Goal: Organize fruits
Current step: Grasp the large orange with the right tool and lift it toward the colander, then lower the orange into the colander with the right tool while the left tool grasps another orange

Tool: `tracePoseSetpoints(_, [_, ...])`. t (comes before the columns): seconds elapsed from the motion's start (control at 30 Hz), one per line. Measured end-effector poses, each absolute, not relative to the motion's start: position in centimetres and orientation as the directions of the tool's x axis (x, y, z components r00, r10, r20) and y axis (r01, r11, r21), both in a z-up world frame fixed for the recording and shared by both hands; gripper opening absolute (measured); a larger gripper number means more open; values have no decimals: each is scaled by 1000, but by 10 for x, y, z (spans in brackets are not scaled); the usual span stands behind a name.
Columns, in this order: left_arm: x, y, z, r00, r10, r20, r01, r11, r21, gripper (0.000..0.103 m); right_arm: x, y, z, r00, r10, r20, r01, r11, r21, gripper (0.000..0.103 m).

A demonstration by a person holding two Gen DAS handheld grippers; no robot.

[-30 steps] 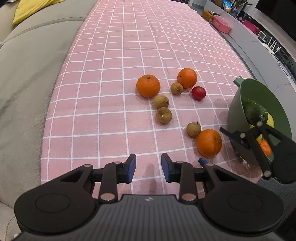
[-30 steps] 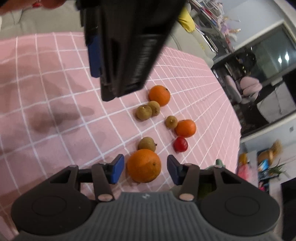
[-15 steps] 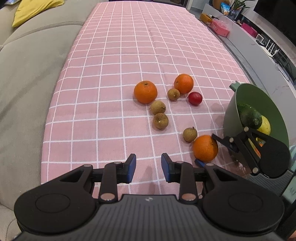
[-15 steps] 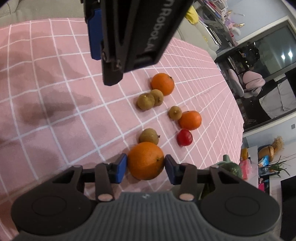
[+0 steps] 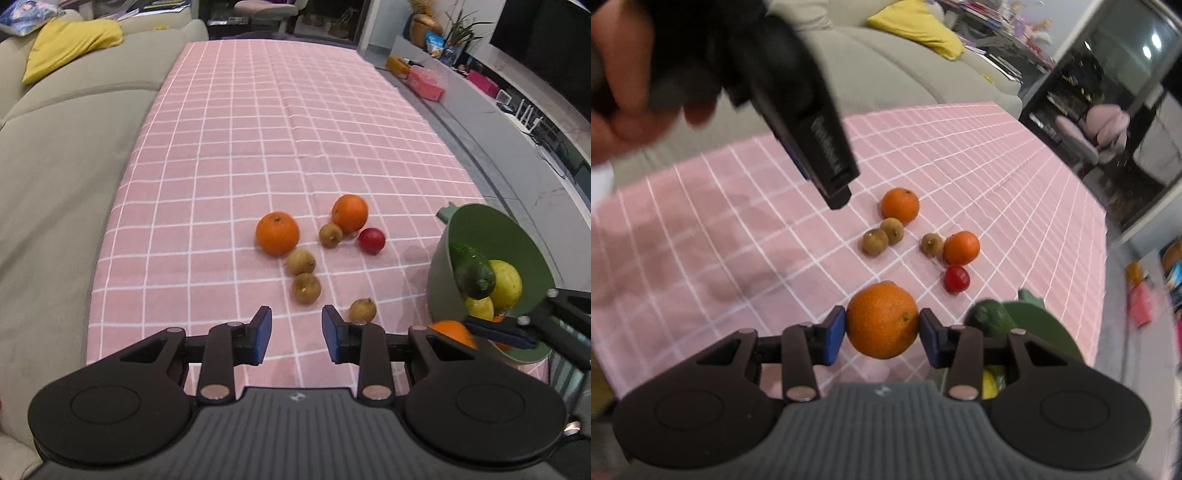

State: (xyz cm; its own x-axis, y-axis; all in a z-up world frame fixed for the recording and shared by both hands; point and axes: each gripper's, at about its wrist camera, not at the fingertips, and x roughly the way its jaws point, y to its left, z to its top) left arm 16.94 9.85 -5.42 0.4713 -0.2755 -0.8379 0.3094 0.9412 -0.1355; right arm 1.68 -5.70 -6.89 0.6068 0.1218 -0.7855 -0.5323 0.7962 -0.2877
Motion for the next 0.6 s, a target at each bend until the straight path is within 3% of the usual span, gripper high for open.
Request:
tracePoseSetpoints(0.33, [176,84,-60,489,-268,-830,323,940,-113,37,1,-116,-25,653,120,-748,-360,918,-167,40])
tracePoseSetpoints(0.6, [205,72,-69,510,-224,-830,319,946,-59,37,30,-179,-33,625,64,-778,-142,989,-33,41])
